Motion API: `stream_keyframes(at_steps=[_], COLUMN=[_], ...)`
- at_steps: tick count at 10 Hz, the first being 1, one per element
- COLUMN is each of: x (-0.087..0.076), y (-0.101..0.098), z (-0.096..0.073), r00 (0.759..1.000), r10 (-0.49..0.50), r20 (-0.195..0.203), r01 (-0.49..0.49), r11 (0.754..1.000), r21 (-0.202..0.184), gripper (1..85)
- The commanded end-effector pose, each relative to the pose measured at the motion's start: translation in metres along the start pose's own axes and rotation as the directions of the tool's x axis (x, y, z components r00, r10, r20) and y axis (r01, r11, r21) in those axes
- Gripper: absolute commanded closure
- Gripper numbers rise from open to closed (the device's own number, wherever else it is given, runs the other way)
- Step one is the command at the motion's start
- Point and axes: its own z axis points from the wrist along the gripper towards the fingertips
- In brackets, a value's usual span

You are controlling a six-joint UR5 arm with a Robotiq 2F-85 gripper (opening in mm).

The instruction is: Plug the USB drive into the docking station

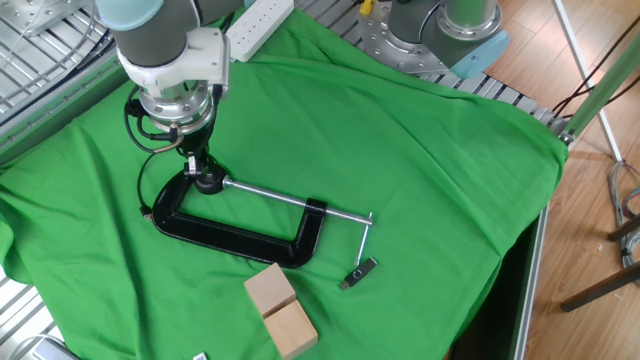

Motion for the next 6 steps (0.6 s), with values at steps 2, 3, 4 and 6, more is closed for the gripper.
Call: stream_keyframes(at_steps=[2,3,4,6], x=[0.0166,0.0155,0.0128,0.0097], y=[-0.0130,-0.0116,-0.0096,-0.0072], z=[-0.0064,-0.0063,-0.0056,-0.0033], r00=[0.997,0.997,0.998,0.999], r10=[-0.008,-0.008,-0.005,-0.016], r20=[-0.075,-0.071,-0.059,-0.050], r01=[0.011,0.011,0.008,0.019], r11=[0.999,0.999,0.999,0.999], r21=[0.050,0.048,0.048,0.051], gripper=[84.0,84.0,84.0,84.0])
